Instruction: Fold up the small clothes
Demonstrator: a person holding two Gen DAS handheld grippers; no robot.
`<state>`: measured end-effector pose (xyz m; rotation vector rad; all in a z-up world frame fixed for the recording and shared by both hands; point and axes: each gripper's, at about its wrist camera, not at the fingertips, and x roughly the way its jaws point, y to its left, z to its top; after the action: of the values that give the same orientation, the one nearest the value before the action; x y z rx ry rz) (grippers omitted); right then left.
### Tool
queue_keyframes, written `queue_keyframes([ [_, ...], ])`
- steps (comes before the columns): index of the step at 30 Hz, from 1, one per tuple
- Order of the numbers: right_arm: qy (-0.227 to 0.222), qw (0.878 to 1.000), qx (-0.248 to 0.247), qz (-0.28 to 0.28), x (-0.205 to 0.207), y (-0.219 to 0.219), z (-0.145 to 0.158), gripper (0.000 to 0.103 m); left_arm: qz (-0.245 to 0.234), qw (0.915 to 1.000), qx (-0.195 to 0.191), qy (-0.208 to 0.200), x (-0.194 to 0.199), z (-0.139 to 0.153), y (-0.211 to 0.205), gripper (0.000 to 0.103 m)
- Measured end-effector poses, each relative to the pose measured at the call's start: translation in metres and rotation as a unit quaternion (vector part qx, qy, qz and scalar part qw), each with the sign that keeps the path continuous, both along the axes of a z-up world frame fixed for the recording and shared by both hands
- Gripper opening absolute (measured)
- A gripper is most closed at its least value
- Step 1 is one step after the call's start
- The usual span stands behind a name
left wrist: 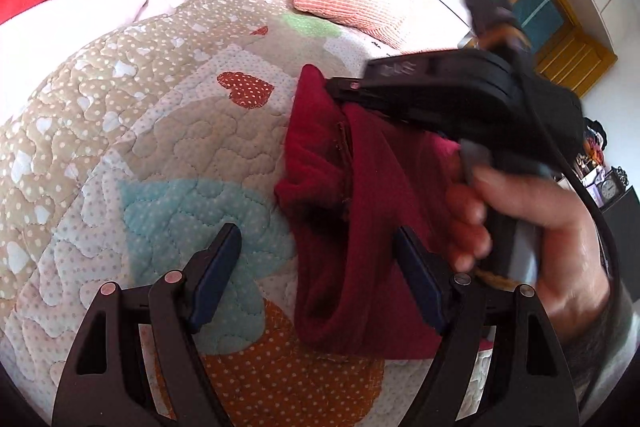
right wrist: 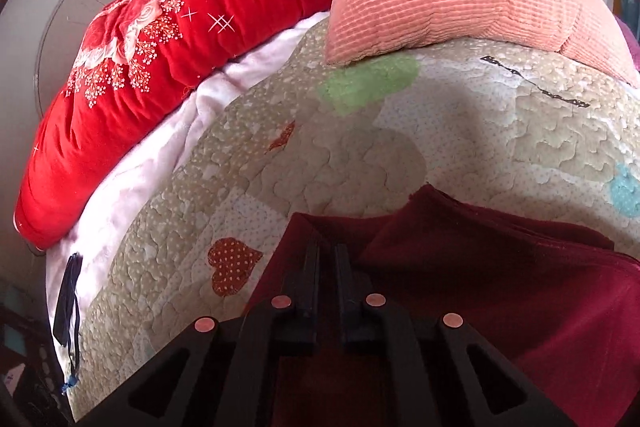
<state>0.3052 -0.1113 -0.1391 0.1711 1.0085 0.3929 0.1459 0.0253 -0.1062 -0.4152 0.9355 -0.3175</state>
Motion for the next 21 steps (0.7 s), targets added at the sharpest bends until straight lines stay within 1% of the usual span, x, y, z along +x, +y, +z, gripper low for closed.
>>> queue_keyframes([
  [2, -0.03, 0.999, 0.011, -0.003, -0.019, -0.019, 0.015, 0.012, 0.001, 1.0, -0.002, 0.001, 0.0, 0.0, 0.001, 0.079],
  [3, -0.045, 0.999, 0.005, -0.012, -0.026, -0.03, 0.022, 0.016, 0.001, 1.0, -0.004, 0.001, -0.001, 0.0, 0.001, 0.079],
  [5, -0.066, 0.997, -0.012, -0.04, -0.034, -0.054, 0.029, 0.016, 0.003, 1.0, -0.002, 0.0, 0.005, -0.002, 0.0, 0.079],
  [6, -0.064, 0.997, -0.014, -0.048, -0.032, -0.064, 0.029, 0.016, 0.003, 1.0, 0.001, -0.001, 0.004, -0.002, -0.001, 0.079],
  [8, -0.04, 0.997, -0.02, -0.062, -0.023, -0.077, 0.019, 0.016, 0.003, 1.0, 0.008, -0.004, 0.005, -0.003, -0.003, 0.079],
  [11, -0.002, 0.997, -0.03, -0.075, -0.005, -0.076, -0.011, 0.016, 0.003, 0.9999, 0.015, -0.007, 0.006, -0.004, -0.006, 0.079],
  [12, -0.002, 0.996, -0.032, -0.077, -0.002, -0.076, -0.018, 0.016, 0.002, 0.9998, 0.016, -0.007, 0.008, -0.005, -0.007, 0.079],
  [13, -0.011, 0.996, -0.031, -0.081, -0.001, -0.075, -0.018, 0.016, 0.002, 0.9998, 0.017, -0.008, 0.008, -0.006, -0.008, 0.079],
  [16, -0.011, 0.997, -0.017, -0.078, -0.008, -0.084, -0.005, 0.016, 0.001, 0.9998, 0.02, -0.009, 0.011, -0.008, -0.01, 0.079],
  [18, -0.031, 0.996, -0.013, -0.083, -0.026, -0.103, 0.011, 0.016, 0.001, 0.9997, 0.022, -0.009, 0.012, -0.008, -0.011, 0.079],
  [19, -0.044, 0.995, -0.019, -0.089, -0.038, -0.116, 0.018, 0.016, 0.001, 0.9997, 0.021, -0.009, 0.013, -0.008, -0.01, 0.079],
  [21, -0.063, 0.988, -0.068, -0.124, -0.061, -0.148, 0.028, 0.016, 0.001, 0.9998, 0.019, -0.008, 0.013, -0.008, -0.011, 0.079],
])
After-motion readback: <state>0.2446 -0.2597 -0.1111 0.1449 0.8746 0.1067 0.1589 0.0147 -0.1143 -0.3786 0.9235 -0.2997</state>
